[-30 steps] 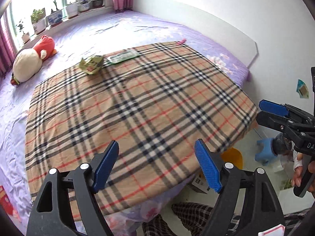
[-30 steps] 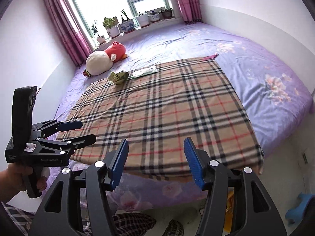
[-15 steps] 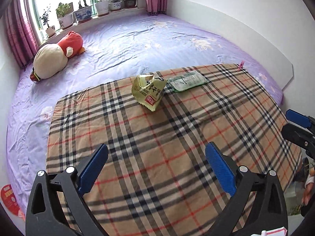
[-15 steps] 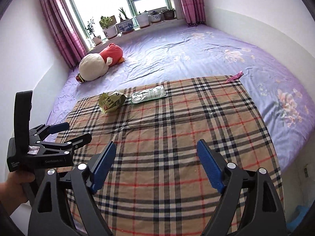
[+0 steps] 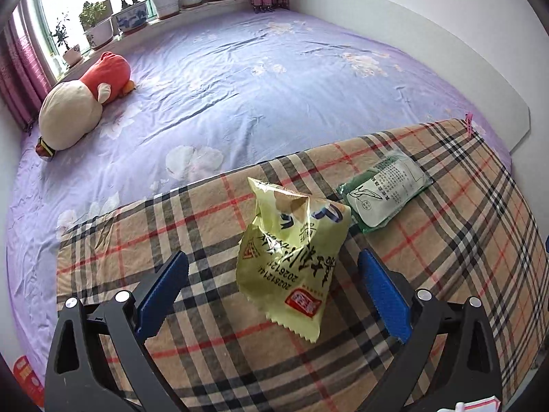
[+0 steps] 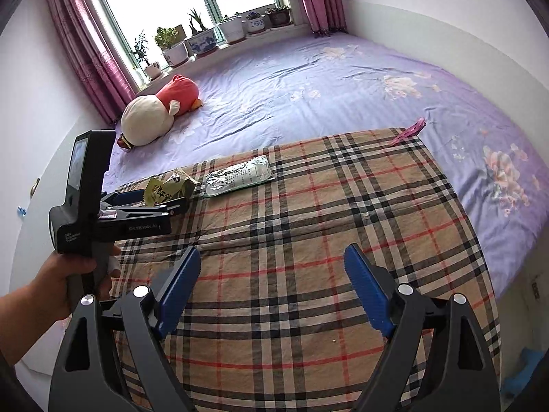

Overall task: Collect trash
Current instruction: 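Lower the left tool onto the yellow snack wrapper and close it, then close the right tool on the green-white medicine packet while the left tool holds the wrapper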

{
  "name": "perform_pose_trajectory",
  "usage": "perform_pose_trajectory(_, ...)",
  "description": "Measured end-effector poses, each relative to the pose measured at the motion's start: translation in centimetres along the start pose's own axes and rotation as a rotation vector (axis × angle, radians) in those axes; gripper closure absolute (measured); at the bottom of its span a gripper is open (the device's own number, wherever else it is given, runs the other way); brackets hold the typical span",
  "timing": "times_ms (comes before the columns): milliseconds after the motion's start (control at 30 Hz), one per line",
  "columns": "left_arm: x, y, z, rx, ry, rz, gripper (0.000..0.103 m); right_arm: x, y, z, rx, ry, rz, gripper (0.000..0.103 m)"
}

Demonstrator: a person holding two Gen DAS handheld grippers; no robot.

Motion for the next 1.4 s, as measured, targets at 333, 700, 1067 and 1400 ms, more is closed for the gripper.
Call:
perform_pose_trajectory(333, -0.3, 0.6, 0.2, -0.002, 0.04, -0.034, 0.054, 1.0, -1.4, -1.3, -0.007, 0.002, 0.034, 0.017)
perform_pose_trajectory(700, 1.0, 3.9, 2.9, -0.023, 0.015, 0.075, 0.058, 5.3, -4.3, -8.8, 0.057, 0.015, 0.186, 0.017)
perform_pose_trajectory(1067, 3.2, 4.0, 3.0, -0.028, -0.005, 0.146, 0.041, 8.5, -6.2, -13.9, 0.146, 0.015, 0.27, 0.004)
perform_pose_trajectory(1400, 3.3, 3.2, 2.3, -0.025, -0.016, 0.108, 0.043, 9.7, -6.1, -14.5, 0.107, 0.05, 0.351, 0.017)
Point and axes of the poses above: each gripper's, at about its wrist camera, not at the fingertips, and z roughly against the way its jaws point, x to its left, y to its underside, the point moved 7 cm from there along -z, roughly the way its jaws point, and after that the axes turned 11 degrees about y, right-handed, at the moved point
